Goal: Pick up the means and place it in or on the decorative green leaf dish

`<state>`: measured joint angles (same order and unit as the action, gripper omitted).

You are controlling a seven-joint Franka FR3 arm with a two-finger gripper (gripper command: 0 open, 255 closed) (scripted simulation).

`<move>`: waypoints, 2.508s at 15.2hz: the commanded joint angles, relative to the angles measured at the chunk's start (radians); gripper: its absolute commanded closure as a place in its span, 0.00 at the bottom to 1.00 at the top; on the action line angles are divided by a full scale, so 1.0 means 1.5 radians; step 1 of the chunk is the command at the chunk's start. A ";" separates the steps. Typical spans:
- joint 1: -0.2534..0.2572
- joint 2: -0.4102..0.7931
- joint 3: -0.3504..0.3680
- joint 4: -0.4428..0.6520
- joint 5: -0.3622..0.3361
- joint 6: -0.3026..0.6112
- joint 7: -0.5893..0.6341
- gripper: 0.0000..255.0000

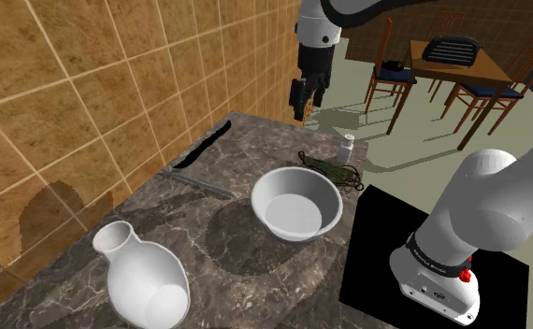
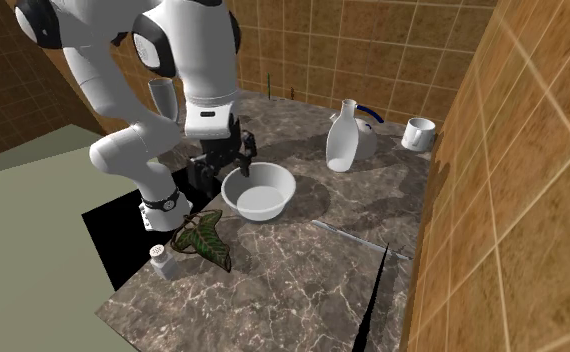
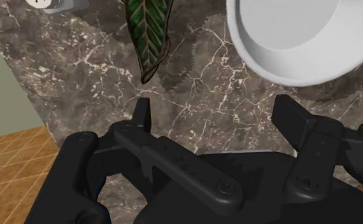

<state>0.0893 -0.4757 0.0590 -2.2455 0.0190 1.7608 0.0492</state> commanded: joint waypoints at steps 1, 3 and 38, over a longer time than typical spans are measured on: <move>0.010 0.044 0.016 0.017 0.006 0.025 0.011 0.00; 0.017 0.087 0.029 0.036 0.007 0.047 0.018 0.00; 0.124 0.616 0.114 0.387 -0.079 0.193 0.107 0.00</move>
<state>0.2751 0.4489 0.2305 -1.6653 -0.0992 2.0505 0.2096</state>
